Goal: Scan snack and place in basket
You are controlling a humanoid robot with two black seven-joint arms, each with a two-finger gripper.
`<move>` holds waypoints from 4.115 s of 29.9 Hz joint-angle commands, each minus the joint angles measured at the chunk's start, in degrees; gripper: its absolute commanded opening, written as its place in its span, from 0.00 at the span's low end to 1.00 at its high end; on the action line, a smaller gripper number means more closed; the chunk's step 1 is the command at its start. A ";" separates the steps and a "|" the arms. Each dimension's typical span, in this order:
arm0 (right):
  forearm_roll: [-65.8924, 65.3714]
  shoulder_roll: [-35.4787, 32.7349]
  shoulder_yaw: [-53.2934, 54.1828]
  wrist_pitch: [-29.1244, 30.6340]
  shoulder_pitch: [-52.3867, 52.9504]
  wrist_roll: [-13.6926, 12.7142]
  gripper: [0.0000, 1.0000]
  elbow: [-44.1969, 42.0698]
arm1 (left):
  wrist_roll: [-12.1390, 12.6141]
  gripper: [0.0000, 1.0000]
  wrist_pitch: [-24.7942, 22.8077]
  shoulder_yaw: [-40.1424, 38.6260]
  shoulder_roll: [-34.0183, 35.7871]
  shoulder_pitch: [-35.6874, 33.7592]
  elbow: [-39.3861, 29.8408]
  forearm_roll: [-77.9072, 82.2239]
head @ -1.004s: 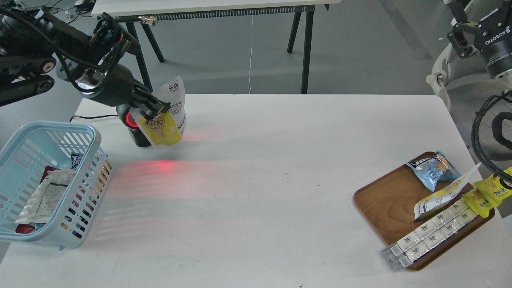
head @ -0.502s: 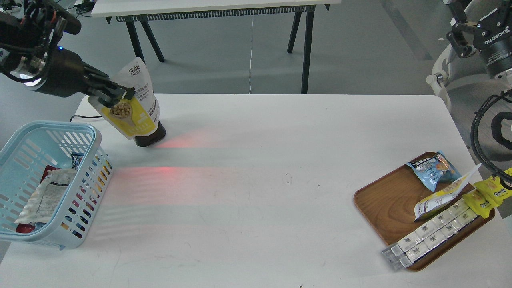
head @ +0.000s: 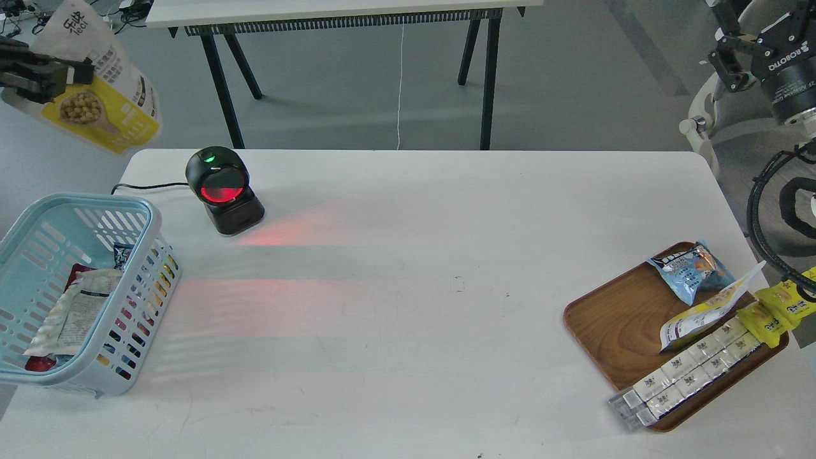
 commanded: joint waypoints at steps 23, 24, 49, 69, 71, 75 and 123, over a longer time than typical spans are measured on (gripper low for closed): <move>-0.01 0.52 0.03 0.00 0.08 0.00 0.99 0.00 | -0.01 0.00 0.00 -0.25 16.85 12.15 -9.14 8.62; -0.01 0.52 0.03 0.00 0.08 0.00 0.99 0.00 | -0.01 0.00 0.00 -0.25 17.12 12.94 -9.14 8.62; -0.01 0.52 0.12 0.00 0.43 0.00 0.99 0.00 | -0.01 0.22 0.00 0.10 11.85 16.37 -7.38 8.18; -0.01 0.87 -0.58 0.00 0.43 0.00 0.99 0.18 | -0.01 0.92 0.00 -12.21 5.71 16.11 0.25 -19.29; -0.01 0.88 -0.58 0.00 0.61 0.00 0.99 0.18 | -0.01 0.93 0.00 -12.38 3.77 16.11 0.88 -27.38; -0.01 0.88 -0.85 0.00 1.93 0.00 0.99 0.18 | -0.01 0.94 2.42 -12.73 -0.79 16.11 0.88 -43.11; 0.34 0.79 -10.60 0.00 6.85 0.00 0.99 2.38 | -0.01 0.99 0.00 -53.08 -35.09 48.80 28.83 -76.98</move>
